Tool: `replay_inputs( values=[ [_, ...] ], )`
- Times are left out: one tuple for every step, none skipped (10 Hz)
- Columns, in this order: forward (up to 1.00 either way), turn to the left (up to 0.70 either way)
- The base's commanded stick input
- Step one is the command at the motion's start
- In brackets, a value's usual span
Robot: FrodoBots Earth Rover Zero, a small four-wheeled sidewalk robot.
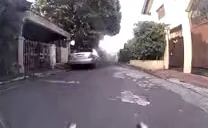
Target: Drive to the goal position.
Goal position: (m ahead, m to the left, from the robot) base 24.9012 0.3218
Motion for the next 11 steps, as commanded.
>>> replay_inputs(
  values=[
    [0.7, 0.0],
    [0.7, 0.0],
    [0.7, 0.0],
    [0.7, 0.0],
    [0.7, 0.0],
    [0.7, -0.07],
    [0.7, -0.28],
    [0.7, -0.34],
    [0.7, -0.24],
    [0.7, -0.12],
    [0.7, 0.0]
  ],
)
